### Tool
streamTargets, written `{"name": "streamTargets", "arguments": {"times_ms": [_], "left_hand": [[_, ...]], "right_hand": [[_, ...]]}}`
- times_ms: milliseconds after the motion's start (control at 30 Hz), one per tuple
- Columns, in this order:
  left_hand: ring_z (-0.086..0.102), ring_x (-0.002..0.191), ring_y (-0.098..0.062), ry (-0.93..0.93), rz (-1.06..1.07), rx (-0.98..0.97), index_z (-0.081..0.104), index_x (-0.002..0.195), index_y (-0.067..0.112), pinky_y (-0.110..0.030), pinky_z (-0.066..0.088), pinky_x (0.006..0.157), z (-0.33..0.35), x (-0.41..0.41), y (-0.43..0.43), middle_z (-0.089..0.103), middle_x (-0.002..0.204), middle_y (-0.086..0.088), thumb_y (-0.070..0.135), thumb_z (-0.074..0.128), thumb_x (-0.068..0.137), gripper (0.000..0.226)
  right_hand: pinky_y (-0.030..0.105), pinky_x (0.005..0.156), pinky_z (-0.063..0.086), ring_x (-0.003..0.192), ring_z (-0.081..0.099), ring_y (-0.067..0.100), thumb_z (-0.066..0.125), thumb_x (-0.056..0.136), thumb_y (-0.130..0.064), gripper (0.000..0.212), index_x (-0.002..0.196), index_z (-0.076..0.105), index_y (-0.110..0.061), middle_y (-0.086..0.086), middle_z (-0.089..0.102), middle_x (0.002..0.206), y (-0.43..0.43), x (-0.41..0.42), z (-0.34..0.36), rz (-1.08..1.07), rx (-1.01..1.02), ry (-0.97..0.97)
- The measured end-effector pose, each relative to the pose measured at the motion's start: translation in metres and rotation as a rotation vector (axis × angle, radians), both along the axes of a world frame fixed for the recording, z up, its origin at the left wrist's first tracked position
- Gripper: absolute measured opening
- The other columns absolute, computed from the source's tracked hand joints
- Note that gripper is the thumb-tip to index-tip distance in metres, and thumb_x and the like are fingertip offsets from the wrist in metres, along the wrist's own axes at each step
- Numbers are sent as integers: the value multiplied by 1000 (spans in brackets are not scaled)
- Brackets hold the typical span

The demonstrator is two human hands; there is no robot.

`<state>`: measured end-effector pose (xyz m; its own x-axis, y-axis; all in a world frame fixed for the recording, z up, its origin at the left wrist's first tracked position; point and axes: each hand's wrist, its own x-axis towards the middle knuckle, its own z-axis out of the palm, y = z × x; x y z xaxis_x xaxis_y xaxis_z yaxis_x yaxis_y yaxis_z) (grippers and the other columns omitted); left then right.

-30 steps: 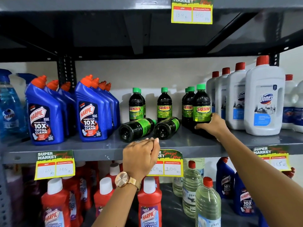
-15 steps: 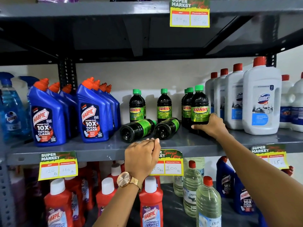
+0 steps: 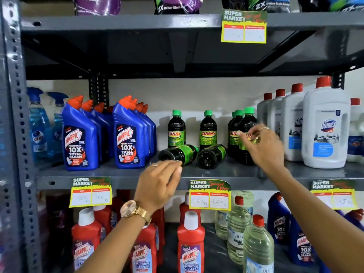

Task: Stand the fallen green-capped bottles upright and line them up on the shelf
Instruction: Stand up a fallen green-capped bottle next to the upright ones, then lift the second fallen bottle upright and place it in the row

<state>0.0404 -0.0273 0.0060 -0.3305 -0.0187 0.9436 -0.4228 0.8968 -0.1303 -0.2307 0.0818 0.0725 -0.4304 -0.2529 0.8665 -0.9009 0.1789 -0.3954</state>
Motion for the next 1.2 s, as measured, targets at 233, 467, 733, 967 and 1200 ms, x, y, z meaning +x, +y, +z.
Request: {"name": "streamTargets", "arguments": {"times_ms": [233,467,733,967,1200], "left_hand": [[62,56,-22,23,399,93,62,77,16,-30,44,53,-6,19,-25,66,65,0,34,38,94,34],[60,48,-19,27,458,-13,66,60,15,-26,42,50,-11,17,-35,66,55,2,25,42,91,41],[62,49,-20,58,426,4,70,61,12,-29,47,52,-13,15,-36,68,57,0,25,42,92,43],[63,51,-21,76,401,8,71,63,10,-31,48,53,-14,15,-37,69,58,-2,25,42,92,43],[60,49,-20,92,382,-1,68,61,11,-29,45,53,-16,14,-41,67,56,0,26,40,93,45]], "right_hand": [[20,42,44,47,62,16,39,73,-85,102,142,41,-10,21,63,115,-41,59,25,331,789,-700],[21,41,52,41,67,20,63,62,-71,71,92,63,-6,11,71,56,-70,45,5,390,491,-935],[45,58,62,61,73,24,73,55,-65,72,82,69,2,8,68,76,-68,43,-8,382,73,-686],[32,73,41,101,63,35,80,68,-49,68,112,56,-4,14,67,105,-76,48,-12,190,251,-272],[40,87,43,112,58,38,72,79,-45,64,120,49,-2,18,63,120,-76,48,-11,206,284,-324]]}}
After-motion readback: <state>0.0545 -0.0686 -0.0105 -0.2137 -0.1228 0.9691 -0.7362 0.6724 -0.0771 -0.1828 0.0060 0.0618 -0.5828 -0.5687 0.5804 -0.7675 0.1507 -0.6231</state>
